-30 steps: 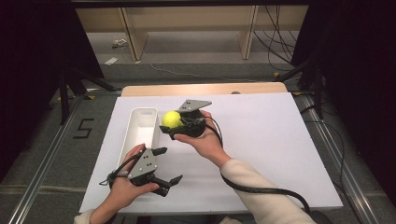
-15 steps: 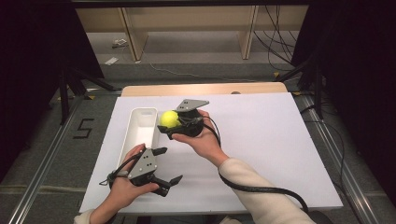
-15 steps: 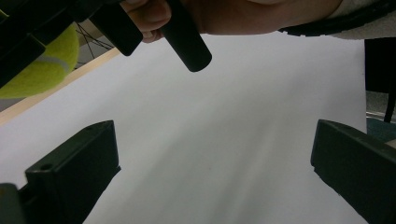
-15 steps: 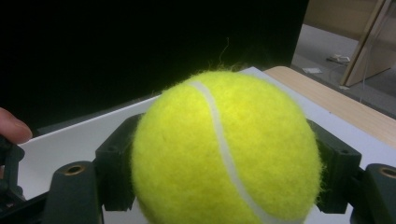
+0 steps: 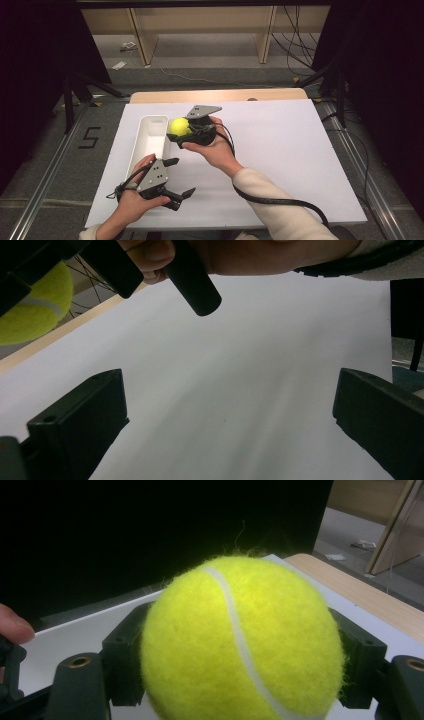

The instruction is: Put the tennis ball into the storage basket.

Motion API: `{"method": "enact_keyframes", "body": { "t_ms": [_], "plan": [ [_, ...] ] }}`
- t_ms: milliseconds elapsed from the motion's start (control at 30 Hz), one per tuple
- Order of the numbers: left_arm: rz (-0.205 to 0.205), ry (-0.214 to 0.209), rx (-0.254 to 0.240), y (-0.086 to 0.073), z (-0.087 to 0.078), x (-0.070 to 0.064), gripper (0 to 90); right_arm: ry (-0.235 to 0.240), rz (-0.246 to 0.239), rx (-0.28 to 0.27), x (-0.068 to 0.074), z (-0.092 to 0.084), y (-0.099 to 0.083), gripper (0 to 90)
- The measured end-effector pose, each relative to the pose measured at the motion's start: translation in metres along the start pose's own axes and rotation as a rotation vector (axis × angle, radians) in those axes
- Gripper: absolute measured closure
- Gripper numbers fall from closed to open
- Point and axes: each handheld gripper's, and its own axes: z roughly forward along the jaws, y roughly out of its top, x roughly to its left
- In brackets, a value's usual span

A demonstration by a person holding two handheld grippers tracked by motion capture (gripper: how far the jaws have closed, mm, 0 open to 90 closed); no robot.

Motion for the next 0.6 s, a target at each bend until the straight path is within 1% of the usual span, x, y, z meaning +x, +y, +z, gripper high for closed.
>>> {"method": "enact_keyframes", "body": {
  "t_ms": [600],
  "plan": [
    [0.001, 0.001, 0.000, 0.0001, -0.0001, -0.0001, 0.4, 0.004, -0.007, 0.001, 0.0014, 0.0041, 0.0045, 26.2]
  ]
}}
